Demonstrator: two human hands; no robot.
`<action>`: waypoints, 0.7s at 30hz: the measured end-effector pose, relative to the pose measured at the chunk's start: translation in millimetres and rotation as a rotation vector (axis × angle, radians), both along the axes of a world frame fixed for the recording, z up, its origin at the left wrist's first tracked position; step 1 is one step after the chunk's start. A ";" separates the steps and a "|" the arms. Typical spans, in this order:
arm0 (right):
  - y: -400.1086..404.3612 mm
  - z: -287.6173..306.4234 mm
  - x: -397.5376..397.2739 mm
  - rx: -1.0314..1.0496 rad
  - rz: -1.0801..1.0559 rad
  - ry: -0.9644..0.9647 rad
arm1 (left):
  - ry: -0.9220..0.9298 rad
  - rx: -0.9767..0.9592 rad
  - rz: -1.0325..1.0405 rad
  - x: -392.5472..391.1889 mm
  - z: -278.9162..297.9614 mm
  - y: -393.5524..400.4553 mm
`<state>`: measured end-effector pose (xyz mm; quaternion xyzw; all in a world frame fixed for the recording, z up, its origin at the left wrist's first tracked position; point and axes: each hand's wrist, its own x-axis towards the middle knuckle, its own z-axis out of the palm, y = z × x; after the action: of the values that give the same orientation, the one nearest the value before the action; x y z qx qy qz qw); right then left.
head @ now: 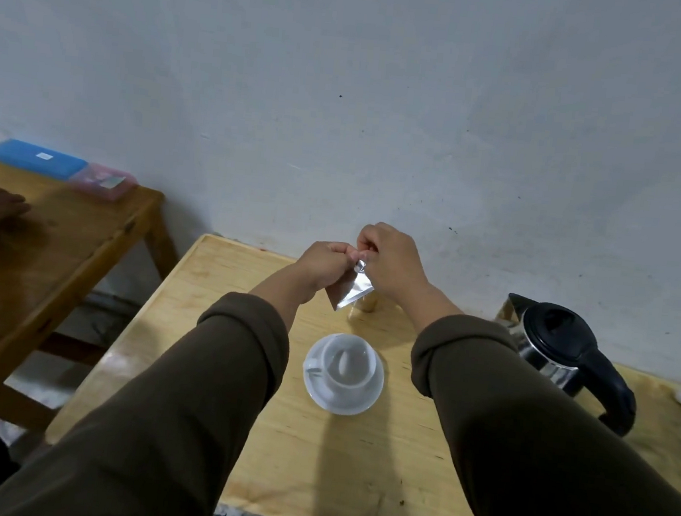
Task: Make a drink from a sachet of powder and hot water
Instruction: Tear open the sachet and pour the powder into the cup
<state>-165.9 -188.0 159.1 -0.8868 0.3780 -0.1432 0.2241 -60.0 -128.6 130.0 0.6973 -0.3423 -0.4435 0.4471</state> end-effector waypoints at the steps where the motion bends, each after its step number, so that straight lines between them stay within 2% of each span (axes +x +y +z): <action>1: -0.1 0.2 -0.4 -0.015 0.023 -0.004 | 0.009 0.007 0.003 -1.1 0.0 -0.9; 7: 2.9 -3.8 2.2 0.021 0.113 -0.021 | 0.030 0.031 0.009 1.5 -5.2 -2.7; 14: -10.2 -1.4 0.0 0.139 -0.095 -0.044 | 0.001 0.019 -0.133 5.3 -1.6 7.2; 21: -8.9 2.9 5.9 0.226 -0.098 -0.019 | -0.028 0.035 -0.141 12.7 -6.0 9.2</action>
<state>-160.0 -196.8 162.0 -0.8350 0.4325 -0.1186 0.3189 -47.3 -119.4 123.9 0.6852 -0.3892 -0.4700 0.3977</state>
